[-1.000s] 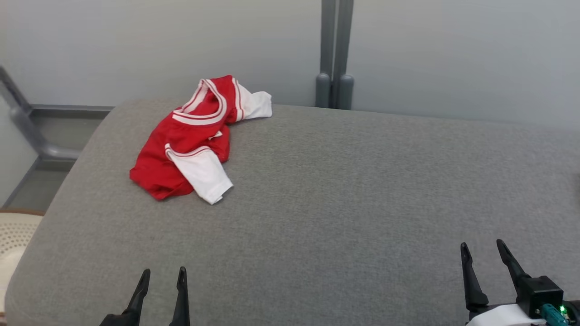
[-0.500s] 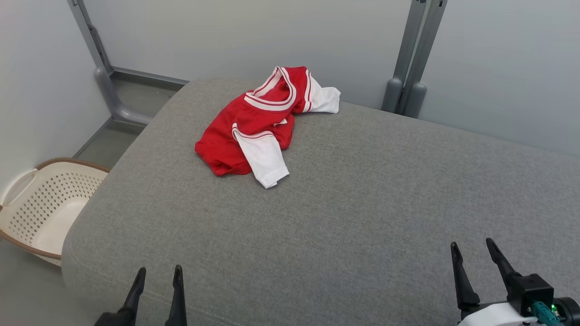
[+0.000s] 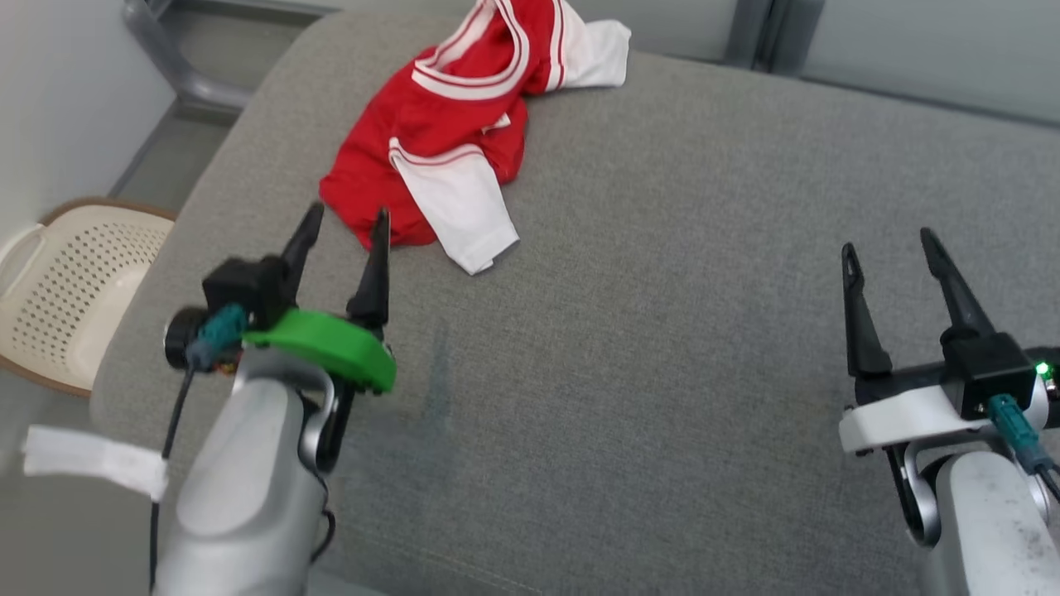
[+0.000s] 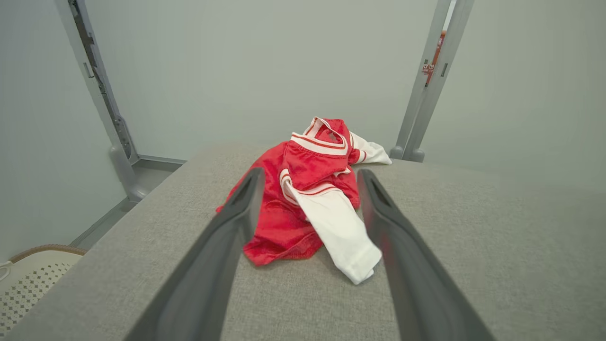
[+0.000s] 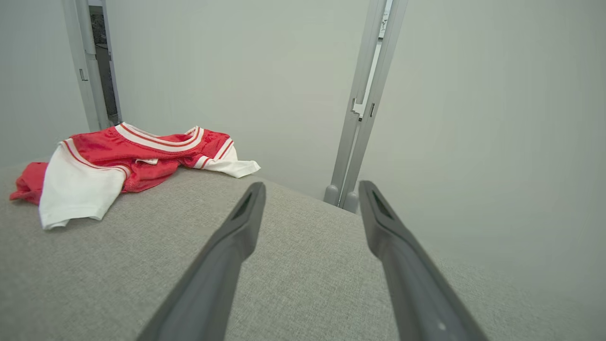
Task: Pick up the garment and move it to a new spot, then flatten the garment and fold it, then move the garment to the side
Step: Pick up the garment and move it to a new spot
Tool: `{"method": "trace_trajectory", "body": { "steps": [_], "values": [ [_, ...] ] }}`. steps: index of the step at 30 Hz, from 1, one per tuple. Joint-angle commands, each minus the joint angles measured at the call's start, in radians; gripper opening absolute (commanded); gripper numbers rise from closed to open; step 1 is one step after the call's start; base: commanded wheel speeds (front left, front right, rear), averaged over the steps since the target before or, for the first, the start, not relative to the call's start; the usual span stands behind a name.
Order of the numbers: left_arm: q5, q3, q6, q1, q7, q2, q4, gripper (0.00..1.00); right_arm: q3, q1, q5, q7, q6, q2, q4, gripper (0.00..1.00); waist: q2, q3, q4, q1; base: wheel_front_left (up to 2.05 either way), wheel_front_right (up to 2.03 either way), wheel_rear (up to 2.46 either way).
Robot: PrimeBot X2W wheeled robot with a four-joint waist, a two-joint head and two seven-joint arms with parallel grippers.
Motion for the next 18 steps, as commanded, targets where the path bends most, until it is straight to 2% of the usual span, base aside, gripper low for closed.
{"method": "trace_trajectory", "body": {
  "steps": [1,5,9,14,15,16,17,18],
  "values": [
    [-0.014,-0.015,-0.004,-0.089,0.008,0.018,0.05,1.0,-0.002,-0.038,-0.012,-0.003,-0.001,-0.012,-0.005,1.0,0.0,0.375,-0.182,0.0,0.0,0.0,0.0],
    [-0.072,-0.055,-0.003,-0.253,0.024,0.059,0.2,1.0,0.014,-0.095,-0.017,-0.003,-0.001,-0.015,-0.012,1.0,0.0,0.44,-0.231,0.0,0.0,0.0,0.0],
    [-0.108,-0.064,-0.003,-0.352,0.039,0.098,0.356,1.0,0.017,-0.113,-0.009,-0.003,-0.001,-0.009,-0.019,1.0,0.0,0.451,-0.271,0.0,0.0,0.0,0.0],
    [-0.149,-0.07,-0.003,-0.411,0.041,0.101,0.484,0.99,0.005,-0.097,0.001,-0.003,-0.001,-0.002,-0.009,1.0,0.0,0.421,-0.292,0.0,0.0,0.0,0.0],
    [-0.156,-0.075,-0.003,-0.414,0.04,0.107,0.5,0.49,0.004,-0.091,0.002,-0.003,-0.001,-0.001,-0.005,1.0,0.0,0.412,-0.293,0.0,0.0,0.0,0.0],
    [-0.157,-0.084,-0.003,-0.415,0.038,0.112,0.517,0.07,0.003,-0.085,0.004,-0.003,-0.001,0.001,0.0,1.0,0.0,0.398,-0.295,0.0,0.0,0.0,0.0],
    [-0.16,-0.092,-0.003,-0.413,0.037,0.109,0.527,0.0,0.002,-0.08,0.007,-0.003,-0.001,0.002,0.003,1.0,0.0,0.385,-0.296,0.0,0.0,0.0,0.0],
    [-0.164,-0.1,-0.003,-0.406,0.035,0.11,0.54,0.0,0.003,-0.074,0.011,-0.003,-0.001,0.003,0.009,1.0,0.0,0.366,-0.296,0.0,0.0,0.0,0.0]
  ]
}}
